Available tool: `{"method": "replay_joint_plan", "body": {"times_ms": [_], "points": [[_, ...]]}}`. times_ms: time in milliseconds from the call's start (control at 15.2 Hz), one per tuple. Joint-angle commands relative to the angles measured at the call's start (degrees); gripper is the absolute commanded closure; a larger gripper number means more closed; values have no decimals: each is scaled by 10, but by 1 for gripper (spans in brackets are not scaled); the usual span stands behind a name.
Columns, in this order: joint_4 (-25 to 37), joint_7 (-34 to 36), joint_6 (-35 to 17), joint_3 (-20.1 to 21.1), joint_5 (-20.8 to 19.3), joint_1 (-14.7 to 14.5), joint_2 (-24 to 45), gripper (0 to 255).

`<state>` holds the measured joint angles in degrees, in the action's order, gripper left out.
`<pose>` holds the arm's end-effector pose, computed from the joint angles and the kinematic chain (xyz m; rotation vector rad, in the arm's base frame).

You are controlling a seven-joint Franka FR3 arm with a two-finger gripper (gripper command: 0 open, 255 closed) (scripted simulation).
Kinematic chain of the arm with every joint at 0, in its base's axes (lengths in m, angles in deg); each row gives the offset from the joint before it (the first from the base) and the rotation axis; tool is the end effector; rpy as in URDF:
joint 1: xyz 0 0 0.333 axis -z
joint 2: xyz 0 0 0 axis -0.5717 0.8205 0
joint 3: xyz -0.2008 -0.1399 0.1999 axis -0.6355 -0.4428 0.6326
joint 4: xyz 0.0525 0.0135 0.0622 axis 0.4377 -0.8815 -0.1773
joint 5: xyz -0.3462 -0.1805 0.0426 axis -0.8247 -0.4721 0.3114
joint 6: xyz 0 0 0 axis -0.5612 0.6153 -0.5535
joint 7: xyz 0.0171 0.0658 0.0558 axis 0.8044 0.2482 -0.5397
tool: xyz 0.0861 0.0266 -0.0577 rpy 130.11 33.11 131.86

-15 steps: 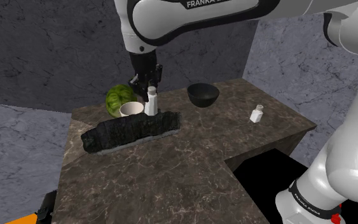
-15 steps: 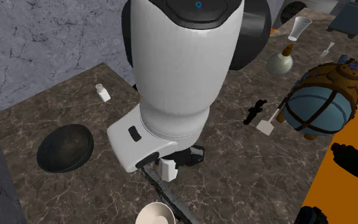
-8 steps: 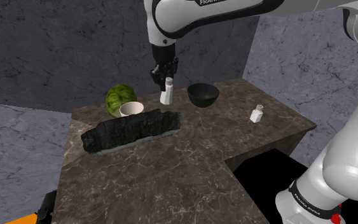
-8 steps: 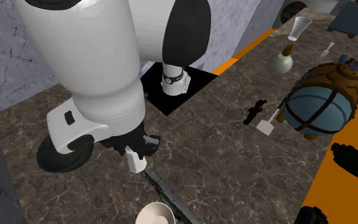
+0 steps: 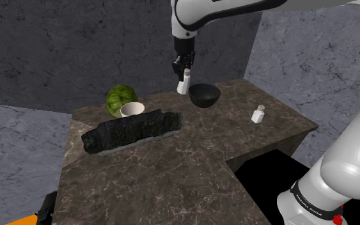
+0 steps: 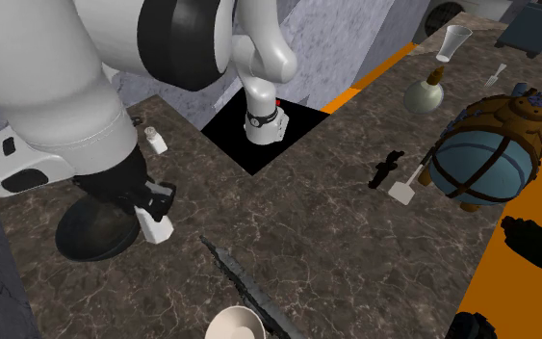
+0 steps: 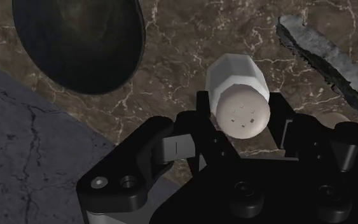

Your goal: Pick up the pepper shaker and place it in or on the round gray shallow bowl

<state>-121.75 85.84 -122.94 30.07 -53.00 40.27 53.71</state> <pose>0.5725 0.1028 0.5341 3.0143 0.4367 0.0497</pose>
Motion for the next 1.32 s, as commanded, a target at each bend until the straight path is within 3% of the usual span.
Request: {"method": "replay_joint_plan", "body": {"times_ms": [0,858,1254], "points": [[11,-29,1,-13,0,15,6,255],[104,-194,16,-86,3,103,70,255],[58,-190,-30,-87,2,104,70,255]]}}
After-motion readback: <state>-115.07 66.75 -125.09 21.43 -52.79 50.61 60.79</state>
